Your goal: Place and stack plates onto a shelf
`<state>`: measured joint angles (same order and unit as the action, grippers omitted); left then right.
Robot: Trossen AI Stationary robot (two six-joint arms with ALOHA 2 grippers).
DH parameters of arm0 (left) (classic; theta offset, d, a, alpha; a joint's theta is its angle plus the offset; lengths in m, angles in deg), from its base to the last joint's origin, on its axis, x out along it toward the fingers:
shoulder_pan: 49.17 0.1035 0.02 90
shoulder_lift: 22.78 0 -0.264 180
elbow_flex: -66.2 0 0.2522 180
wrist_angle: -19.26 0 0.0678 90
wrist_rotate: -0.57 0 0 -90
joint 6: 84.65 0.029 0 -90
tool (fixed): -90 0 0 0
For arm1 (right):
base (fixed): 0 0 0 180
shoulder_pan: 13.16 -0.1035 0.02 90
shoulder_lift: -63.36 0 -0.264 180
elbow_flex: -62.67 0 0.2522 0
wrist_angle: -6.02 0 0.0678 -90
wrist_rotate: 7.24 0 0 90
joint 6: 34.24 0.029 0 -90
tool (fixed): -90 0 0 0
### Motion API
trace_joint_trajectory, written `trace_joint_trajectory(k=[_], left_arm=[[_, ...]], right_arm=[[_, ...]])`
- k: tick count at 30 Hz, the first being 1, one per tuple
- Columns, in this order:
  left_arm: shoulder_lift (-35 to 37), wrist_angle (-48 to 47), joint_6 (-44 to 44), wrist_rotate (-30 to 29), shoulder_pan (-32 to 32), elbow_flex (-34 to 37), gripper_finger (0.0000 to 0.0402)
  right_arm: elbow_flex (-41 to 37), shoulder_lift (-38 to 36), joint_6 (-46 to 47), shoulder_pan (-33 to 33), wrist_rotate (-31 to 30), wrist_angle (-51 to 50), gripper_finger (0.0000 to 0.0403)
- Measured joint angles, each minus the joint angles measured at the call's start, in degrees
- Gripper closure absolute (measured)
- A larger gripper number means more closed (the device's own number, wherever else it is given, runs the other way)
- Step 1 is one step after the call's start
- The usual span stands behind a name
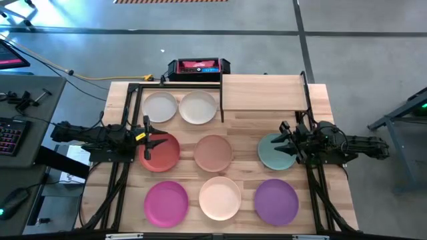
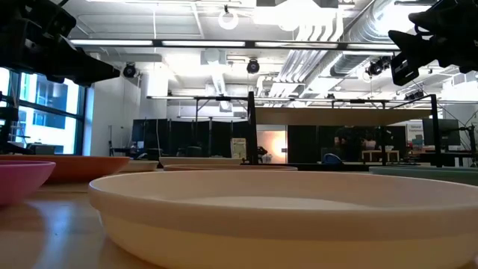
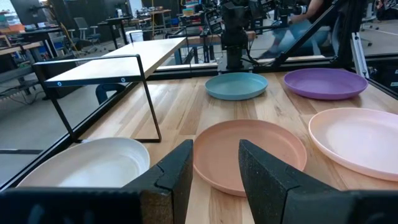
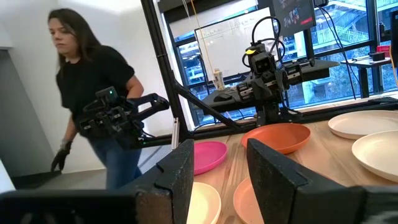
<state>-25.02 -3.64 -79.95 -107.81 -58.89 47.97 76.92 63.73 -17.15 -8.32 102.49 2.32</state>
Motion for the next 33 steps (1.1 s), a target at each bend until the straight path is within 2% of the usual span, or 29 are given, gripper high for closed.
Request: trace_joint_trajectory(k=[17,21,28,30,33], left_arm=[[0.0,-0.01,0.15,-0.01,-0.01,0.0,0.0284],[0.0,0.0,4.63,-0.01,-0.01,0.0,0.0284],[0.0,0.03,4.42,-0.36,0.01,0.0,0.0284],[0.0,0.03,2.61,-0.3,0.0,0.01,0.0284],[0.0,0.29,-5.77,-2.08,-0.01,0.02,0.0284]], right_arm=[[-0.02,-0.01,0.0,-0.02,0.0,0.0,0.0268],[0.0,0.0,0.0,0.0,0.0,0.0,0.0268],[-0.02,0.0,0.0,0.0,0.0,0.0,0.0268],[-0.01,0.01,0.0,0.0,0.0,0.0,0.0268],[-0.02,0.01,0.0,-0.01,0.0,0.0,0.0268]])
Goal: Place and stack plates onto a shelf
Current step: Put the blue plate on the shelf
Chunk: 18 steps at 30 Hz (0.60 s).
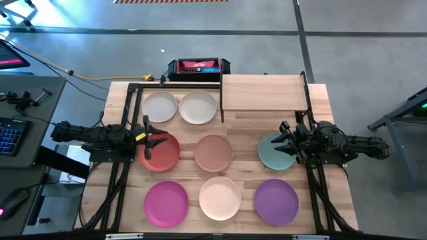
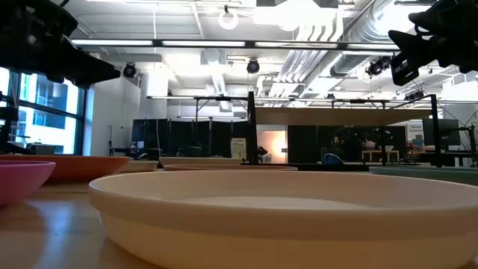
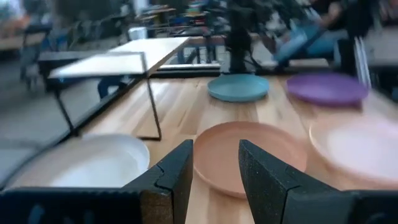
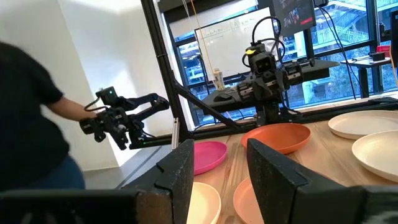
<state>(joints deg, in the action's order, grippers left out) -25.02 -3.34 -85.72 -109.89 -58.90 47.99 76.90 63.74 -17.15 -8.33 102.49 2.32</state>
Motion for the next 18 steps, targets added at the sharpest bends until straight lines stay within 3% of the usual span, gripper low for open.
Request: trace_joint_trajectory(k=[7,13,18], left_arm=[[0.0,5.68,-27.15,-6.1,0.02,0.01,0.0284],[0.0,5.74,-35.98,-6.7,0.0,0.01,0.0284],[0.0,5.72,-36.82,-6.7,0.0,0.01,0.0284]], right_arm=[[0.01,-0.01,0.0,0.0,0.0,0.01,0.0268],[0.0,-0.02,-2.02,0.01,-0.02,0.02,0.0268],[0.02,-0.02,-5.55,-0.01,-2.84,0.04,0.0268]])
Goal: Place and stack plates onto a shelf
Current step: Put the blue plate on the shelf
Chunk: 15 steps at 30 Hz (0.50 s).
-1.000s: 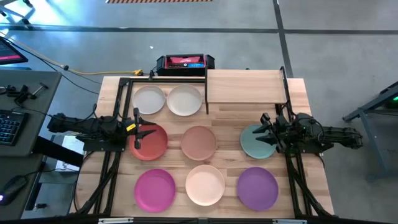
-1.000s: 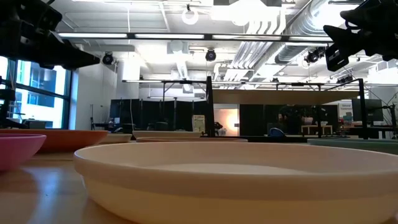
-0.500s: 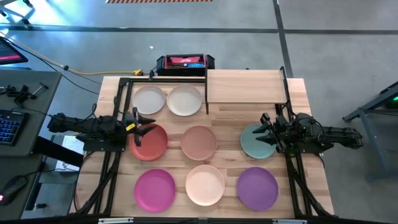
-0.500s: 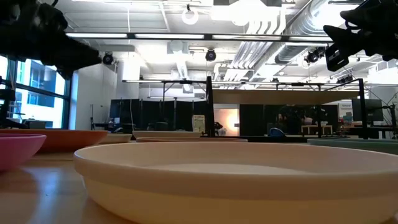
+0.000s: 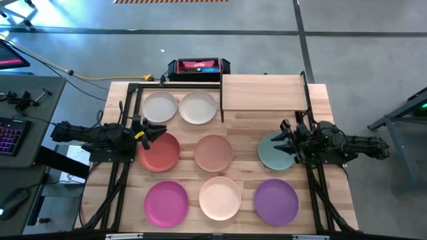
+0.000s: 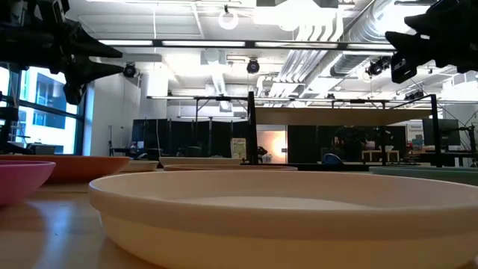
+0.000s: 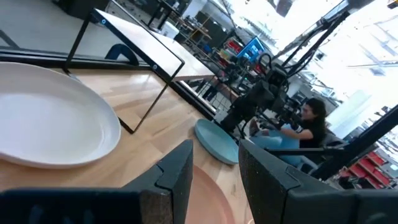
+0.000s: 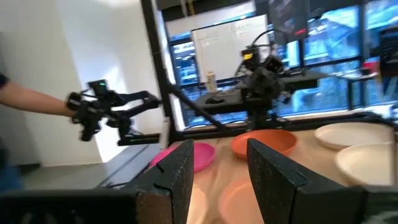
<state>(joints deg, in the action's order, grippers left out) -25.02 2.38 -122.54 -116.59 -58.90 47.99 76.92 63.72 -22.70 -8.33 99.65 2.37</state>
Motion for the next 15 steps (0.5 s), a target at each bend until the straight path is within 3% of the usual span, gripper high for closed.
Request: trace_joint_trajectory(k=[5,8,15], left_arm=[[0.0,0.0,0.03,-0.82,0.0,0.0,0.0284],[0.0,0.09,-0.25,-3.14,0.0,0.0,0.0284],[0.0,9.79,-2.85,-7.65,0.02,0.0,0.0284]], right_arm=[[-0.01,0.02,2.25,0.02,-2.96,0.24,0.0268],[0.0,-0.01,3.29,0.02,-7.91,1.95,0.0268],[-0.02,-0.01,20.32,0.02,-19.12,10.54,0.0268]])
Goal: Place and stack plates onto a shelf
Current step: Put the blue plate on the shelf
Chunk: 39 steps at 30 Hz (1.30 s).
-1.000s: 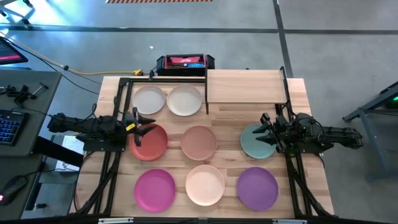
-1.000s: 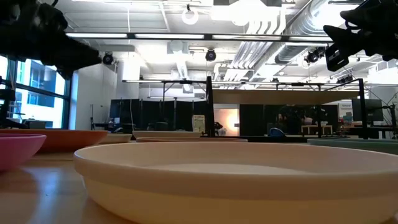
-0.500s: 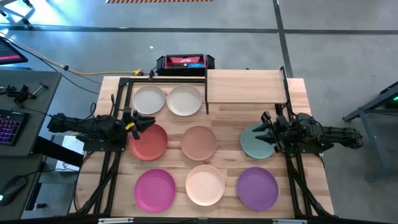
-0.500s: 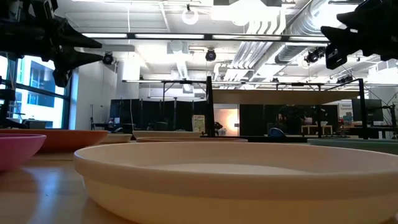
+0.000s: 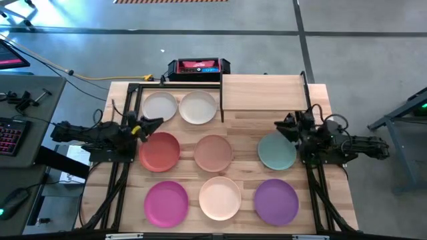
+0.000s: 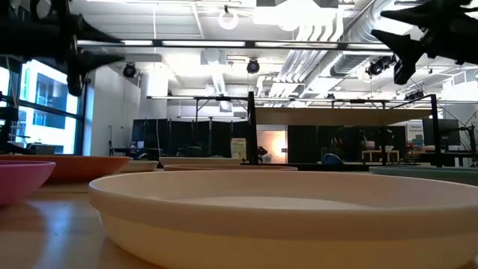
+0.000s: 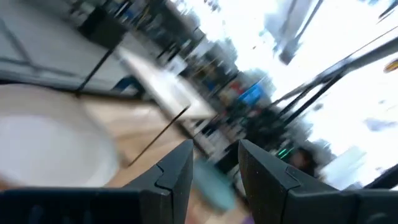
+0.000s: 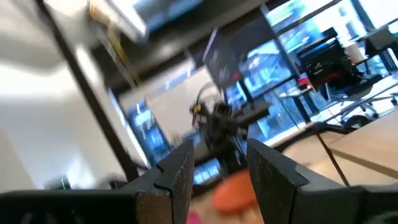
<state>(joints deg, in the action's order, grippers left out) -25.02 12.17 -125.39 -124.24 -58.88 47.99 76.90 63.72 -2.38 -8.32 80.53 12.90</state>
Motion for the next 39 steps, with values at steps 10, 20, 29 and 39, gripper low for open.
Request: trace_joint_trajectory(k=[10,20,29,39], left_arm=[[0.0,22.56,17.61,-0.48,-0.02,-2.48,0.0284],[-3.19,7.96,27.13,0.07,0.0,-17.23,0.0284],[-7.15,-0.58,28.23,-0.4,0.0,-25.71,0.0284],[-9.27,-3.76,30.43,-0.49,-0.02,-26.53,0.0284]], right_arm=[[1.69,0.02,-2.13,0.0,-16.69,10.81,0.0268],[12.23,4.11,-3.68,0.0,-13.57,0.84,0.0268],[26.79,15.87,-3.96,0.0,-12.49,-22.98,0.0268],[37.75,27.19,-14.74,-0.02,-5.83,-26.06,0.0268]])
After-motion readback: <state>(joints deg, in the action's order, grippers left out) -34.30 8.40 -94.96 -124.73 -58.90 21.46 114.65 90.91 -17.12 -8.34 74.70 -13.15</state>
